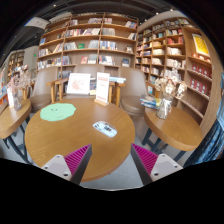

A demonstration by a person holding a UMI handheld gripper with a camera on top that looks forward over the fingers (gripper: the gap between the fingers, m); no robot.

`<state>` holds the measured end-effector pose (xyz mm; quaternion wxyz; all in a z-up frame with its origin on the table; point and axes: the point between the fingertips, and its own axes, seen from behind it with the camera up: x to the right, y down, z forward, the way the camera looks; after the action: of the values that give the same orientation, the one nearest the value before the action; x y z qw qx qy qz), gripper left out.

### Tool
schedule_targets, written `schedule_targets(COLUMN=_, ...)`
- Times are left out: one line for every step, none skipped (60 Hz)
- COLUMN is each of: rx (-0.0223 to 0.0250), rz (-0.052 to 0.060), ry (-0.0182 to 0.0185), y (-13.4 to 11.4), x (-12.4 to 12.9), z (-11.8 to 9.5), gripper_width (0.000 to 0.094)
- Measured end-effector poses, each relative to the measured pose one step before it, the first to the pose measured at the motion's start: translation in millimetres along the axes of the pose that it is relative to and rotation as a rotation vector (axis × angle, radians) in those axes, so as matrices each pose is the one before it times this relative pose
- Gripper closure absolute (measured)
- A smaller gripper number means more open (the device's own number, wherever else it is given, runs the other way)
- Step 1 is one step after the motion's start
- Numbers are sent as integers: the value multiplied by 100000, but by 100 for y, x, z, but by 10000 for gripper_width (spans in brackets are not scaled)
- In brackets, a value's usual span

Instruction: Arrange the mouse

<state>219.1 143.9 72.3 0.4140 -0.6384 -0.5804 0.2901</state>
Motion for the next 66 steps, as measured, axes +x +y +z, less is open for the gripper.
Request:
schedule_targets(rx=148, rz=-150, ry=-199, y=19, x=-23, z=485, gripper_width=88)
schedule_targets(rx=33, rz=-70, ry=-229, y=6, x=-66, z=495, gripper_width=88)
schedule_targets(rx=4, rz=1, ry=-193, y=24, x=-48, z=456, gripper_width=87)
schedule_targets(rx=4, rz=55, ry=-239, y=5, x=-83, z=451, gripper_width=87)
schedule_targets(rx=57, rz=51, ry=-267, y=27, x=-72, z=527, gripper_width=87)
schedule_targets(rx=4, rz=100, ry=-379, y=7, x=-90, z=523, gripper_width=87)
schedule_targets(rx=-160, rz=201, ry=-436, y=15, x=-74, z=551, gripper_width=88)
schedule_targets(rx=-332, rz=296, ry=-273, y=34, x=-19, z=581, gripper_width=86)
schedule_targets(rx=-401, rz=353, ry=-103, y=45, x=-2, z=587, gripper_width=87)
schedule_targets(rx=-334, rz=297, ry=-70, y=9, x=-49, z=539, gripper_width=87)
schedule_targets(rx=-197, rz=320, ry=-174, y=-77, x=-58, z=587, gripper_width=89)
schedule_targets(rx=-147, rz=370, ry=-277, y=-106, x=-89, z=540, gripper_width=88)
schedule_targets(rx=-93, rz=290, ry=-290, y=-111, x=-87, z=517, gripper_width=89)
schedule_targets(rx=-30, rz=27, ry=-254, y=-75, x=-69, z=518, gripper_width=87)
schedule_targets(rx=-182, rz=-208, ry=-88, y=-76, x=13, z=535, gripper_width=87)
schedule_targets(rx=-528, rz=-261, ry=183, y=-3, x=29, z=627, gripper_width=85)
schedule_targets(rx=-635, rz=-161, ry=252, y=61, x=96, z=550, gripper_width=85)
schedule_targets(rx=-707, rz=-145, ry=286, y=47, x=40, z=504, gripper_width=88)
schedule_targets(rx=-739, rz=-214, ry=202, y=42, x=18, z=513, gripper_width=89)
schedule_targets(rx=-711, rz=-193, ry=48, y=35, x=17, z=514, gripper_width=88)
schedule_targets(rx=-479, rz=-42, ry=-201, y=27, x=152, z=933, gripper_width=90)
schedule_targets(rx=-699, rz=85, ry=-9, y=51, x=19, z=435, gripper_width=90)
schedule_targets(rx=-763, rz=107, ry=160, y=41, x=-73, z=14, gripper_width=90)
schedule_targets(rx=-715, rz=163, ry=84, y=31, x=-23, z=331, gripper_width=89)
schedule_targets(rx=-811, rz=152, ry=-62, y=56, x=-3, z=395, gripper_width=89)
schedule_targets(rx=-872, rz=137, ry=-121, y=58, x=-17, z=406, gripper_width=91)
schedule_targets(rx=-843, rz=99, ry=-151, y=55, x=-3, z=397, gripper_width=92)
schedule_targets(rx=-850, rz=-32, ry=-153, y=43, x=-6, z=369, gripper_width=90)
schedule_targets(rx=-773, rz=-40, ry=-66, y=22, x=18, z=327, gripper_width=90)
schedule_targets(rx=-483, rz=92, ry=35, y=37, x=159, z=538, gripper_width=91)
schedule_targets(rx=-399, rz=228, ry=150, y=-66, x=32, z=356, gripper_width=91)
schedule_targets(rx=-197, rz=171, ry=49, y=-51, x=90, z=246, gripper_width=90)
schedule_targets(rx=-131, rz=23, ry=182, y=-107, x=28, z=263, gripper_width=91)
schedule_targets(rx=-142, rz=-191, ry=331, y=-101, x=100, z=278, gripper_width=88)
schedule_targets(rx=-199, rz=-289, ry=358, y=-104, x=115, z=269, gripper_width=89)
schedule_targets(rx=258, rz=-88, ry=-388, y=-203, x=-91, z=224, gripper_width=84)
schedule_targets(rx=209, rz=226, ry=-119, y=-218, x=-20, z=256, gripper_width=85)
schedule_targets(rx=-391, rz=97, ry=-150, y=-217, x=148, z=316, gripper_width=89)
schedule_targets(rx=-156, rz=126, ry=31, y=-130, x=20, z=285, gripper_width=91)
schedule_targets(rx=-48, rz=193, ry=-122, y=-168, x=15, z=271, gripper_width=95)
schedule_targets(rx=-248, rz=204, ry=-90, y=-140, x=7, z=257, gripper_width=95)
schedule_targets(rx=-330, rz=270, ry=-61, y=-137, x=12, z=266, gripper_width=94)
schedule_targets(rx=-251, rz=283, ry=-104, y=-256, x=96, z=198, gripper_width=94)
schedule_targets(rx=-328, rz=389, ry=-58, y=-165, x=31, z=235, gripper_width=94)
schedule_targets(rx=-354, rz=441, ry=-110, y=-167, x=31, z=269, gripper_width=95)
schedule_targets(rx=-281, rz=492, ry=-130, y=-172, x=45, z=275, gripper_width=95)
schedule_targets(rx=-243, rz=513, ry=-89, y=-181, x=55, z=251, gripper_width=95)
schedule_targets(rx=-231, rz=471, ry=-5, y=-184, x=72, z=291, gripper_width=94)
schedule_targets(rx=-204, rz=525, ry=175, y=-156, x=79, z=300, gripper_width=96)
schedule_targets(rx=-66, rz=455, ry=110, y=-183, x=99, z=283, gripper_width=97)
schedule_targets(rx=-111, rz=428, ry=86, y=-173, x=75, z=263, gripper_width=97)
schedule_targets(rx=-142, rz=384, ry=-8, y=-182, x=35, z=244, gripper_width=100)
schedule_targets(rx=-194, rz=396, ry=-178, y=-152, x=7, z=207, gripper_width=106)
schedule_targets(rx=-309, rz=629, ry=-281, y=-75, x=-22, z=172, gripper_width=115)
schedule_targets(rx=-389, rz=829, ry=-196, y=-39, x=1, z=142, gripper_width=126)
schedule_targets(rx=-404, rz=870, ry=-217, y=-26, x=2, z=129, gripper_width=139)
schedule_targets(rx=-45, rz=551, ry=110, y=-144, x=15, z=99, gripper_width=151)
schedule_targets(rx=21, rz=-34, ry=376, y=-92, x=71, z=70, gripper_width=168)
schedule_targets(rx=-62, rz=-266, ry=283, y=-1, x=76, z=102, gripper_width=188)
schedule_targets(rx=303, rz=-3, ry=-68, y=-93, x=-44, z=67, gripper_width=211)
schedule_targets(rx=22, rz=44, ry=-170, y=-26, x=-42, z=64, gripper_width=235)
schedule_targets(rx=319, rz=-28, ry=-25, y=-83, x=-47, z=74, gripper_width=251)
schedule_targets(rx=161, rz=-228, ry=-114, y=-27, x=-77, z=65, gripper_width=271)
schedule_targets(rx=144, rz=-294, ry=-251, y=-13, x=-95, z=53, gripper_width=299)
schedule_targets(rx=125, rz=-330, ry=-510, y=-38, x=-182, z=68, gripper_width=350)
schedule_targets(rx=-142, rz=-229, ry=-62, y=9, x=-82, z=29, gripper_width=405)
